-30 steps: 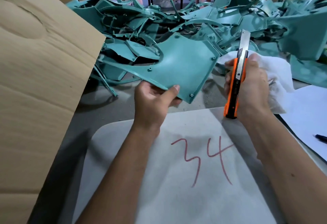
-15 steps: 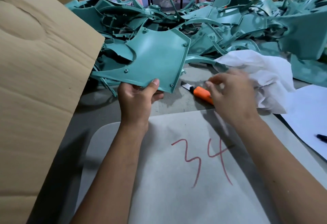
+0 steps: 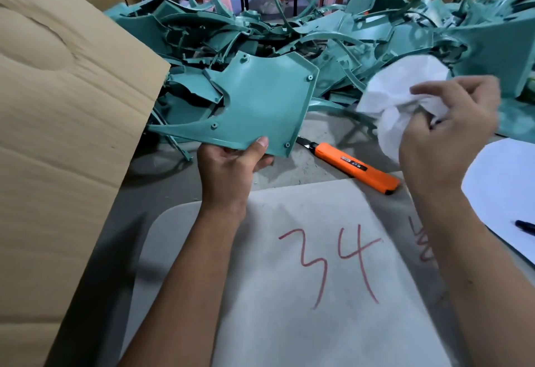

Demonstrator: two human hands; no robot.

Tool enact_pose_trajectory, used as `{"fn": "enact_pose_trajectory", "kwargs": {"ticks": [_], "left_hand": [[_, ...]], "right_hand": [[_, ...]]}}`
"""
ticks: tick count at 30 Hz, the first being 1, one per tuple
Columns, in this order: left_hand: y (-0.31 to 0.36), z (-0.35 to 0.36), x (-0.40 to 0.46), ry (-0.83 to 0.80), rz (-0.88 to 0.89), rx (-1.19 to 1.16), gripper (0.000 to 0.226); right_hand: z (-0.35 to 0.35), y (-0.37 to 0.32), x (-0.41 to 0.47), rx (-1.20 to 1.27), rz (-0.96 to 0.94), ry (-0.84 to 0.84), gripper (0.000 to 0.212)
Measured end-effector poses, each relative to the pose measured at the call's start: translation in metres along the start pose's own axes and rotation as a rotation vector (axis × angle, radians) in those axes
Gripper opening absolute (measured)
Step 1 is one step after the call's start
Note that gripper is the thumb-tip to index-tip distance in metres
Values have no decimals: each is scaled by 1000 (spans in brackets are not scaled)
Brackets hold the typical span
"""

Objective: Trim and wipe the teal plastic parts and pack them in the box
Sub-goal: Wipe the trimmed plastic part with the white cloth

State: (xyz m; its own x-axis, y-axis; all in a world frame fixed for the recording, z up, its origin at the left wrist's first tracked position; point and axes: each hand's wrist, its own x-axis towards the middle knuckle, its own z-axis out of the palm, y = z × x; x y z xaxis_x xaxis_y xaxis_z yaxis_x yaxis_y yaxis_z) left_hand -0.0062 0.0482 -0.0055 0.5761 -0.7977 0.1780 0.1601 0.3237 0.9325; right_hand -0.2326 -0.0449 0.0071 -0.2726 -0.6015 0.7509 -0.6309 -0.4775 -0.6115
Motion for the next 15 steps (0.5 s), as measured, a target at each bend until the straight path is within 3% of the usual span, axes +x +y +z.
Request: {"fn": "enact_pose_trajectory", "kwargs": {"ticks": [2,4,7,9,12,13,15], "left_hand": [[0,2,-1,-9,16,-37,34],[-1,5,-4,-18,31,-83,36],[-4,10,-6,-36,23,-168,37],[-5,12,-8,-46,4,-234,37],[-5,16,-11,-60,-43,-320,37],[-6,18,-12,-71,-47,-343,38],[-8,22,-16,-81,-50,-373,37]], "right_hand": [[5,-15,-8,172,-103,19,36],[13,-31,-20,359,-86,-183,32],[18,-53,-38,742,127,-544,26],[20,-63,-46,908,313,-600,19],[26,-64,-53,895,421,-574,47],[28,-64,-55,825,387,-613,44],[30,-66,-60,745,322,-686,19]]}}
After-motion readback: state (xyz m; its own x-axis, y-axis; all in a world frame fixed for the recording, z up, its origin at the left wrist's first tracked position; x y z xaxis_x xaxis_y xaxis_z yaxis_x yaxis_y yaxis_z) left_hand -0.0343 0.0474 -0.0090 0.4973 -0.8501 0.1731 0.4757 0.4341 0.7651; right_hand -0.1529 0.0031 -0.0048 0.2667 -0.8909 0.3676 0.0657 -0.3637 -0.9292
